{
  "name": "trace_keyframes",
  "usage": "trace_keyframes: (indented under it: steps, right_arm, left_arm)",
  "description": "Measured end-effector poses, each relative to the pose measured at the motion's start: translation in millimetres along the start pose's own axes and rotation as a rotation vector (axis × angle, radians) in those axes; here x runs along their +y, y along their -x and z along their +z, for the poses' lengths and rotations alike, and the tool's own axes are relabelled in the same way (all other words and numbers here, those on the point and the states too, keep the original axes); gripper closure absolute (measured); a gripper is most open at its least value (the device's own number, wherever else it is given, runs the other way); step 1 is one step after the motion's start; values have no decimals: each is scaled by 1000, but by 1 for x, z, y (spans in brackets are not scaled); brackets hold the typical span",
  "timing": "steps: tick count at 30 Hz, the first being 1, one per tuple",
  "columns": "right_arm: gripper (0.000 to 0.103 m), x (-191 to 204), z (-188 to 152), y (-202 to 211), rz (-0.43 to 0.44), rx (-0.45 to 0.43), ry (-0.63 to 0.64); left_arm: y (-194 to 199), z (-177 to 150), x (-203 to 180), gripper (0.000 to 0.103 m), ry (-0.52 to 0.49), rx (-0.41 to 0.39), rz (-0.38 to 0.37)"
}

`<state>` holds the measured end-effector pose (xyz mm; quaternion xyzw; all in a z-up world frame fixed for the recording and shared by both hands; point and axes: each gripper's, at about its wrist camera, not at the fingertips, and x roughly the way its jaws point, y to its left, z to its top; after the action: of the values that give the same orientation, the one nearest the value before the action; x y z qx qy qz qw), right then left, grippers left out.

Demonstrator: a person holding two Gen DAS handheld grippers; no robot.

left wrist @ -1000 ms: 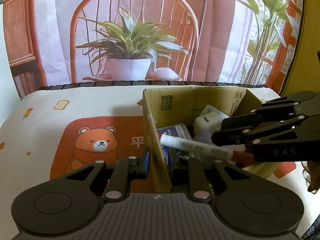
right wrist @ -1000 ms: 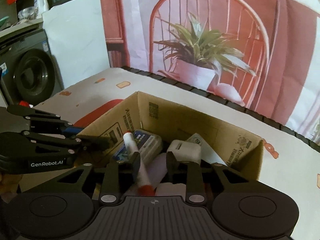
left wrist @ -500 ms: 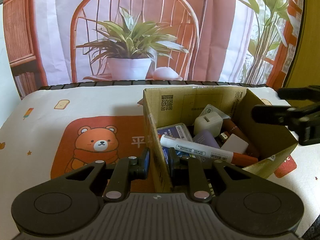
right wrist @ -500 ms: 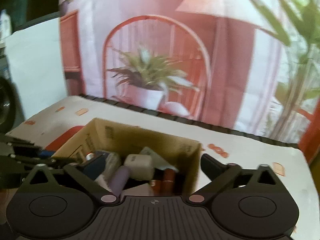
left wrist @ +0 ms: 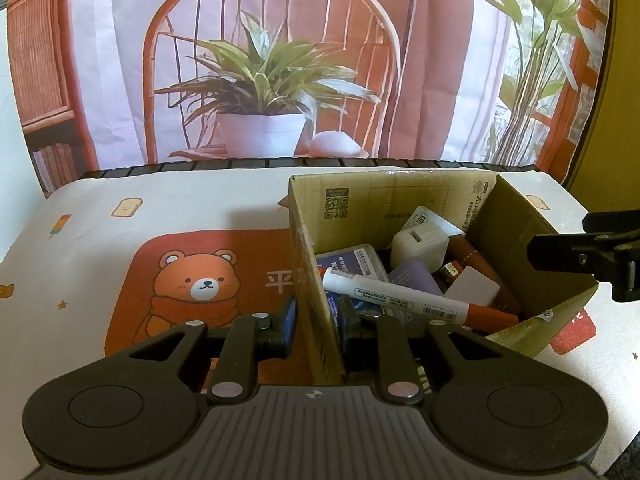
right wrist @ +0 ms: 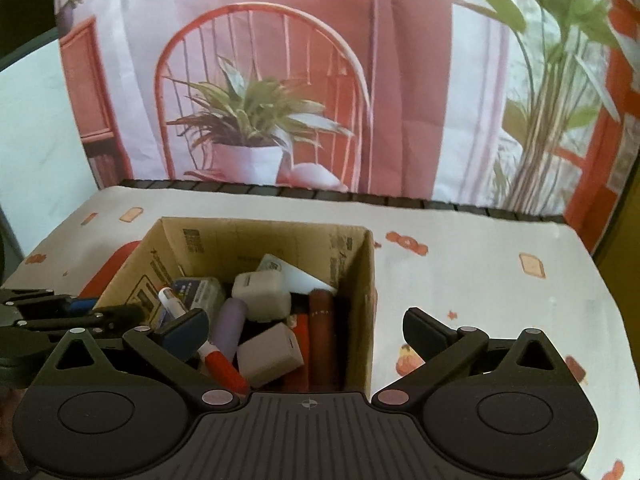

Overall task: Organize rigid objects
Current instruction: 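Open the left tool to release the box wall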

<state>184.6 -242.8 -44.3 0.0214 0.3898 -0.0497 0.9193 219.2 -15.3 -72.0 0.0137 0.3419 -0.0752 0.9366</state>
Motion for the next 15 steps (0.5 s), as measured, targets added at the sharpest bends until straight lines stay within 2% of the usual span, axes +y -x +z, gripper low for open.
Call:
trace_keyframes:
  steps: [13, 15]
  right_arm:
    - [0, -9, 3, -2, -32, 47, -105]
    - [0, -9, 4, -1, -37, 47, -111]
  left_arm:
    - [1, 3, 3, 64, 15, 22, 31]
    - [3, 4, 4, 56, 20, 25, 40]
